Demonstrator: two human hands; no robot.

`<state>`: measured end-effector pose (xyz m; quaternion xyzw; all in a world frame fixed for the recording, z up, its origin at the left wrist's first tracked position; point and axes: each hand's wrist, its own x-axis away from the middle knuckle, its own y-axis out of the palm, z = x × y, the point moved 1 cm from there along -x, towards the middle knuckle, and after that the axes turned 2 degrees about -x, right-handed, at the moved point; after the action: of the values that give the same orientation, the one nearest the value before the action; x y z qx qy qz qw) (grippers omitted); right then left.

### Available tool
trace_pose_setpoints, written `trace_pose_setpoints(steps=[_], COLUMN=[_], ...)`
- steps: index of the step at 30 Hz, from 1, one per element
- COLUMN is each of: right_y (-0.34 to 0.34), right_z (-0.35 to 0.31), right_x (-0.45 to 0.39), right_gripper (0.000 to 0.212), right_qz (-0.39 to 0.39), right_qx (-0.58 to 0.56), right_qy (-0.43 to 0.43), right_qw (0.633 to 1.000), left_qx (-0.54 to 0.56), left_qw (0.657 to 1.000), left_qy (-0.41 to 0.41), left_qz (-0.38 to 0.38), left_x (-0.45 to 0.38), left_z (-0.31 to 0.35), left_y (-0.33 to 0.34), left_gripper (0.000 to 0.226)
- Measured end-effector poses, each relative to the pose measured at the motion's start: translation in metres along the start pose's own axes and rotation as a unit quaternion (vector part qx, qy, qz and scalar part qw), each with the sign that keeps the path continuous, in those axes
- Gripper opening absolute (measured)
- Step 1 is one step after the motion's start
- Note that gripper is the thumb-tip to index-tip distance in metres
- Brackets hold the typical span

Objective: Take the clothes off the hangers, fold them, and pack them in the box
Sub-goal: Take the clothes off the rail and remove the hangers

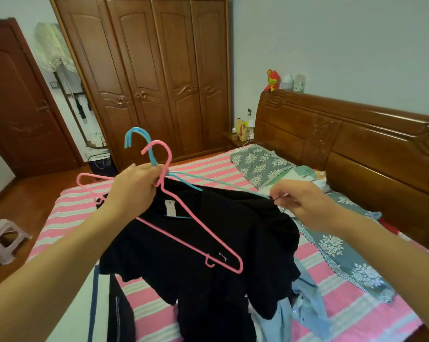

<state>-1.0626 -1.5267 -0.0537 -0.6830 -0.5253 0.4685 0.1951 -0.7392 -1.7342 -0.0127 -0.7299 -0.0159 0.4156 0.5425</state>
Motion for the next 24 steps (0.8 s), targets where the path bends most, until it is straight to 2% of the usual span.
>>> trace_pose_setpoints(steps=[5,8,10,13,15,16,17,18,19,20,21,22,24], right_y=[0.012,0.024,0.031,0.025,-0.004,-0.022,-0.039,-0.049,-0.049,-0.044,-0.038,-0.035,-0.048], right_z=[0.027,0.02,0.016,0.008,-0.006,-0.015,-0.026,-0.037,-0.046,-0.054,-0.058,-0.06,-0.061], right_x=[0.019,0.016,0.01,0.0,-0.006,-0.01,-0.014,-0.021,-0.028,-0.035,-0.043,-0.052,-0.066], right_gripper=[0.025,0.02,0.015,0.01,0.02,0.032,0.044,0.049,0.046,0.036,0.026,0.021,0.016], right_qz=[0.045,0.107,0.091,0.013,0.05,0.076,0.074,0.041,-0.015,-0.063,-0.074,-0.053,0.052], right_qx=[-0.088,-0.21,-0.274,-0.29,-0.375,-0.448,-0.484,-0.459,-0.377,-0.268,-0.16,-0.086,-0.044], right_qy=[0.131,0.19,0.22,0.266,0.271,0.259,0.242,0.222,0.2,0.18,0.163,0.14,0.123], right_qw=[0.986,0.953,0.932,0.919,0.885,0.852,0.838,0.86,0.904,0.944,0.971,0.985,0.99], left_qx=[0.062,0.091,0.102,0.089,0.06,0.047,0.038,0.033,0.032,0.035,0.045,0.059,0.07], left_qw=[0.993,0.987,0.987,0.99,0.992,0.993,0.994,0.994,0.994,0.993,0.991,0.988,0.984], left_qy=[-0.1,-0.131,-0.119,-0.105,-0.101,-0.098,-0.096,-0.095,-0.098,-0.105,-0.119,-0.135,-0.143], left_qz=[0.014,-0.022,-0.036,-0.038,-0.04,-0.039,-0.038,-0.037,-0.036,-0.036,-0.037,-0.046,-0.079], left_x=[-0.002,-0.003,-0.003,-0.002,-0.001,-0.001,-0.001,-0.002,-0.003,-0.005,-0.006,-0.007,-0.006], left_z=[0.004,0.016,0.03,0.04,0.036,0.035,0.034,0.035,0.037,0.039,0.041,0.042,0.045], left_y=[0.012,0.019,0.021,0.016,0.01,0.008,0.006,0.005,0.004,0.005,0.007,0.008,0.014], left_gripper=[0.037,0.032,0.03,0.032,0.034,0.036,0.037,0.037,0.036,0.037,0.039,0.043,0.063])
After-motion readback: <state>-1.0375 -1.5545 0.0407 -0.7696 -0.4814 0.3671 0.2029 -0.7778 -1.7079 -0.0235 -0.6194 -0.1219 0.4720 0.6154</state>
